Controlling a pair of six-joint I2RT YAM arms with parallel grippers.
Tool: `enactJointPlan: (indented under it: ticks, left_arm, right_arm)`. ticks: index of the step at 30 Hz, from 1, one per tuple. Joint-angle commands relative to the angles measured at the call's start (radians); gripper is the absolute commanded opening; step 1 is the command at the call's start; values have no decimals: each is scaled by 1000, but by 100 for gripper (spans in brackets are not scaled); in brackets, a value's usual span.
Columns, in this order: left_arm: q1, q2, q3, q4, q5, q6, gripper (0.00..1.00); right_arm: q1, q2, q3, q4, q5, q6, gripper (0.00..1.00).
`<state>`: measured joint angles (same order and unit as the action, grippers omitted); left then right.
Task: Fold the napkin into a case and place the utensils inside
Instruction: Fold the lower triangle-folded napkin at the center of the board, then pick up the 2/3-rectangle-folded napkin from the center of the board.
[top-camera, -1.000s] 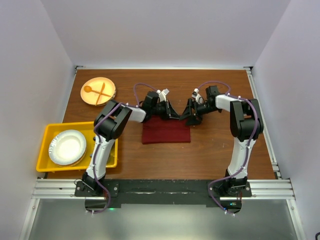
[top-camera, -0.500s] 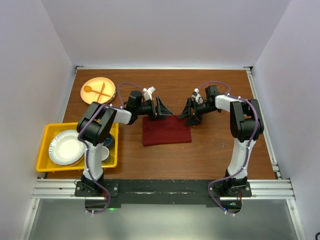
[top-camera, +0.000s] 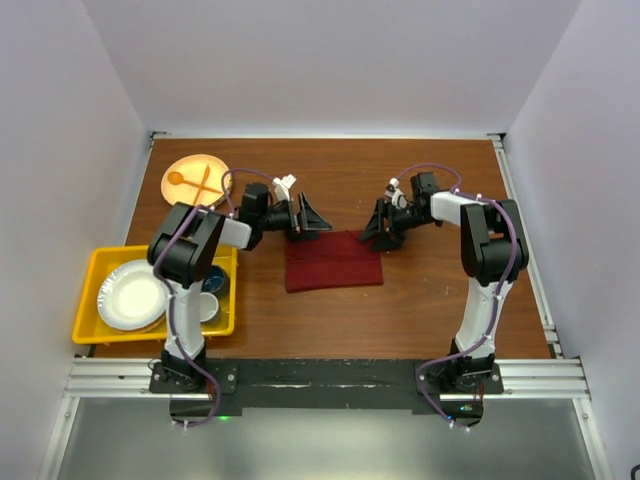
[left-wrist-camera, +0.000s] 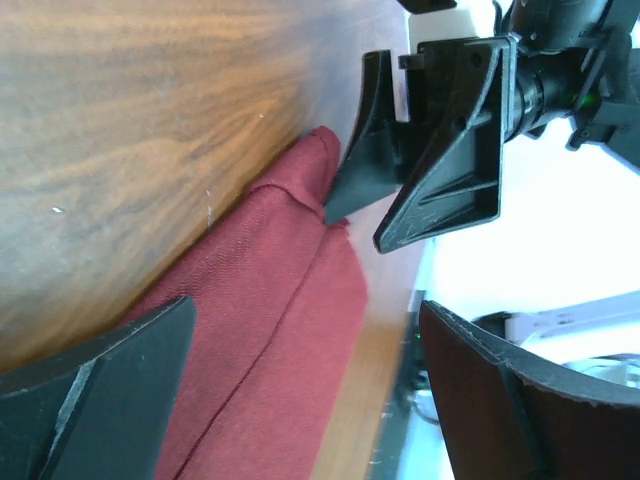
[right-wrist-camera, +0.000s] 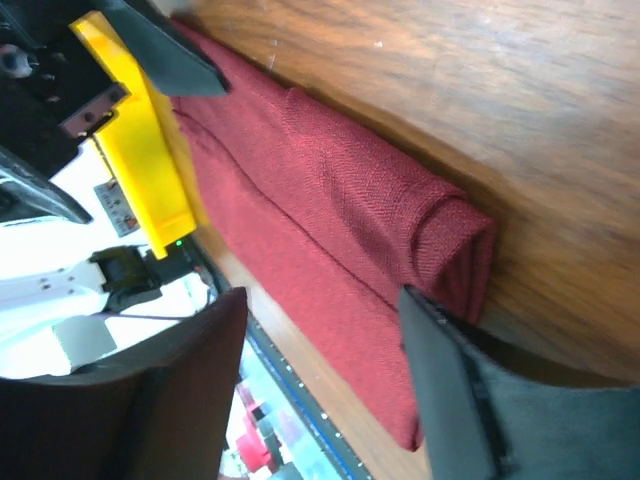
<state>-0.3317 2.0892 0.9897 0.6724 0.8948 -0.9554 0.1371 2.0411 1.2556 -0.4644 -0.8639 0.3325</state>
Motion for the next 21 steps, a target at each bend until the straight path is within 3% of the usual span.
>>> enactJointPlan:
  ticks: [1, 5, 6, 8, 10, 11, 13, 14, 16, 21]
  left_arm:
    - [42, -188, 38, -239, -92, 356, 100]
    - [34, -398, 1, -428, -245, 773, 100]
    - [16, -476, -9, -472, -284, 1016, 100]
    - [-90, -543, -57, -539, -440, 1345, 99]
    - [-182, -645, -181, -511, -491, 1495, 96]
    - [-216, -676, -222, -485, -500, 1618, 89]
    - [-311, -725, -304, -493, -536, 1705, 74]
    - [-334, -738, -319, -499, -537, 1745, 55]
    - [-397, -742, -358, -493, -560, 1771, 38]
    - [-516, -727, -421, -448, -600, 1831, 42]
  right_arm:
    - [-4, 22, -58, 10, 223, -21, 57]
    - [1, 14, -51, 13, 266, -32, 48]
    - [4, 14, -50, 12, 275, -35, 47]
    - [9, 14, -48, 13, 298, -39, 45]
    - [16, 13, -51, 17, 321, -42, 44]
    - [21, 13, -53, 18, 331, -44, 44]
    - [35, 16, -47, 9, 356, -59, 43]
    - [41, 16, -45, -3, 365, -64, 43]
    - [55, 10, -45, -8, 387, -78, 42]
    - [73, 8, -42, -19, 434, -101, 41]
